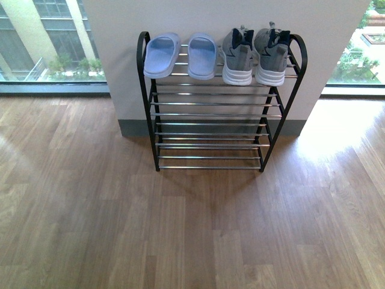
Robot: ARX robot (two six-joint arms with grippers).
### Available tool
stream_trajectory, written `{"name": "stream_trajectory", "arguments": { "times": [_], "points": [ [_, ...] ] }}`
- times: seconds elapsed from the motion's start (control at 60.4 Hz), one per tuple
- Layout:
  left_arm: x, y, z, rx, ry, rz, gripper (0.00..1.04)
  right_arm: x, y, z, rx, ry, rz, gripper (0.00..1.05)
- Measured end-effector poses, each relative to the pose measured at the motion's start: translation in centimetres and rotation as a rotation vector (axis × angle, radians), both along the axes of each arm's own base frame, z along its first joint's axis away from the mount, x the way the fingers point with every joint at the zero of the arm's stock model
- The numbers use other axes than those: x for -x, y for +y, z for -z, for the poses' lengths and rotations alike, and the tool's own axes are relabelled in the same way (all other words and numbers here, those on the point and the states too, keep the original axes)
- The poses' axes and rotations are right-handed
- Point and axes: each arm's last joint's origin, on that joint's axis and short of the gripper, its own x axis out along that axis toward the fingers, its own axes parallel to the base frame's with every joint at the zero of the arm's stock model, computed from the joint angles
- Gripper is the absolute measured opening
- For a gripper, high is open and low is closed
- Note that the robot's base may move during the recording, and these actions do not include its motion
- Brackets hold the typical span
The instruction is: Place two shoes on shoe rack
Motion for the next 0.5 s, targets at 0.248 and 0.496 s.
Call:
{"name": "stream_trajectory", "arguments": {
  "times": [0.248, 0.496],
  "points": [
    [0.0, 0.0, 0.0, 0.0, 0.0, 0.0, 0.95, 0.0, 0.01, 0.0, 0.0, 0.0, -0.002, 0.95],
    [0.0, 0.0, 0.0, 0.0, 0.0, 0.0, 0.95, 0.0, 0.01, 0.0, 0.0, 0.0, -0.003, 0.95]
  ]
}}
